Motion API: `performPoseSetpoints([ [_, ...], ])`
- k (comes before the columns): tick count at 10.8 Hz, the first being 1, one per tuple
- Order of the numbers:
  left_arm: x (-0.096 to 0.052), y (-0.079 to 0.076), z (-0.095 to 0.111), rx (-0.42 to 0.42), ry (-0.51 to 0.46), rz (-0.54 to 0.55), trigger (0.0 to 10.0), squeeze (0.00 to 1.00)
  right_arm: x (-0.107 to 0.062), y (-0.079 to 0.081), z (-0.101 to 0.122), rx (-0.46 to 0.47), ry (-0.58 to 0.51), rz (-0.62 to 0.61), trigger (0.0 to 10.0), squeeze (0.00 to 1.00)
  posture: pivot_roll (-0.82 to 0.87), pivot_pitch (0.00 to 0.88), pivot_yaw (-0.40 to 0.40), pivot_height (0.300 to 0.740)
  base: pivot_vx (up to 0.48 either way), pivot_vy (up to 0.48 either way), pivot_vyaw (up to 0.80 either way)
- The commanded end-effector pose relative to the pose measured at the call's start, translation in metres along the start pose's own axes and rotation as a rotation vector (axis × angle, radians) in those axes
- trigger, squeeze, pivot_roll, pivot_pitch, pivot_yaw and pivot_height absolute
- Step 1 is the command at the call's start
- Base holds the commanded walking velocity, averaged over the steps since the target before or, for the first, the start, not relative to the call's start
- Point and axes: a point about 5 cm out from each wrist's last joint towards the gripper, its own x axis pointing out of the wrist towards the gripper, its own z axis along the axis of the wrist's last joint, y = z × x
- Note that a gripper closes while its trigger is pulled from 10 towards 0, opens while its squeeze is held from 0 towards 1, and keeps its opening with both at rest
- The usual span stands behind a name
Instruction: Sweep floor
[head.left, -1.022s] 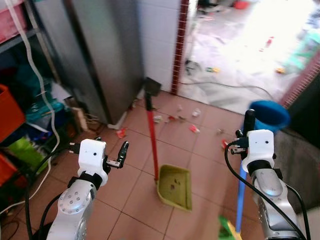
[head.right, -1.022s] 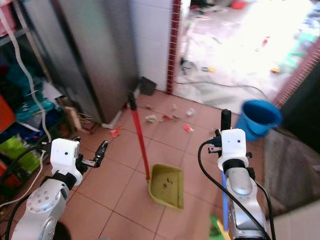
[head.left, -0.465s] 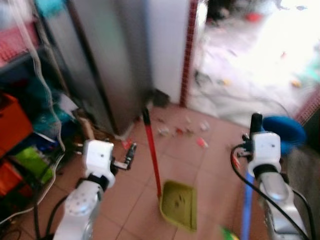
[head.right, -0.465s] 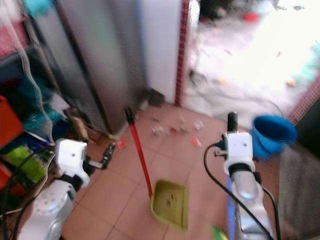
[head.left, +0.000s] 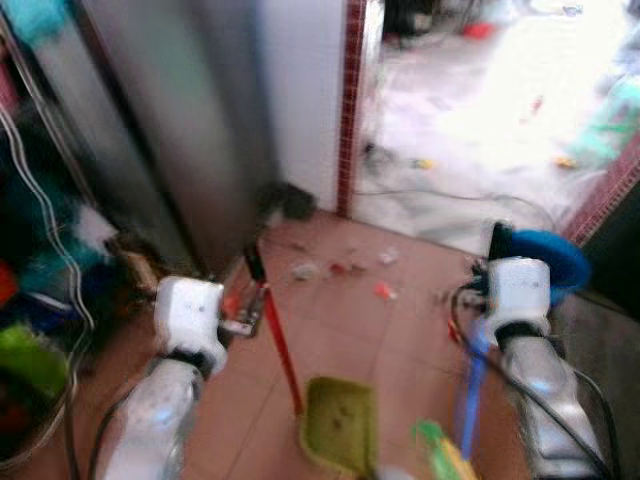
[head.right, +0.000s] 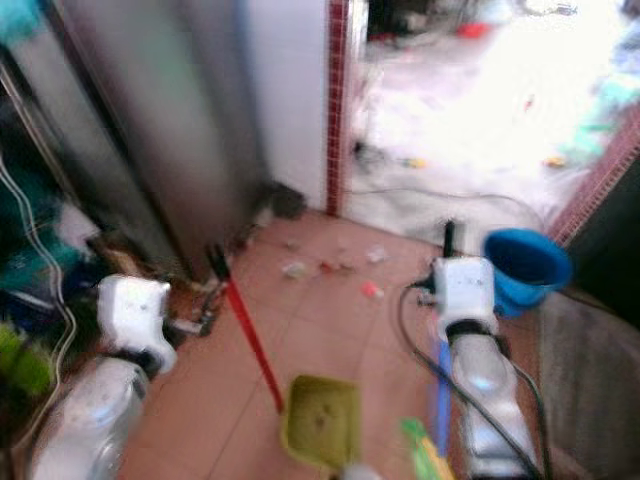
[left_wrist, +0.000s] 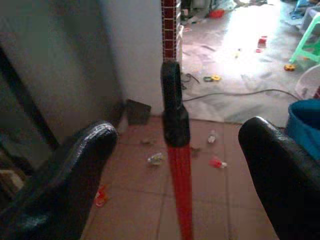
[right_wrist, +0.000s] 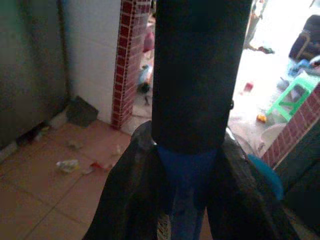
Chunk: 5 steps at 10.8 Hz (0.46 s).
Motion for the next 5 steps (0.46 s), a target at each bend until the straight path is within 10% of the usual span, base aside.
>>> performPoseSetpoints([
  [1, -0.002, 0.009, 0.002, 0.015, 0.001, 0.025, 10.0, 0.0, 0.001, 0.003, 0.005, -0.012, -0.017, 0.007, 10.0, 0.0, -0.04, 0.016, 0.007, 0.74, 0.0, 0.0, 0.0],
  [5, -0.005, 0.004, -0.012, 0.008, 0.115, -0.051, 10.0, 0.0, 0.001, 0.005, 0.002, -0.013, -0.012, 0.011, 10.0, 0.0, -0.03, 0.015, 0.008, 0.74, 0.0, 0.0, 0.0],
])
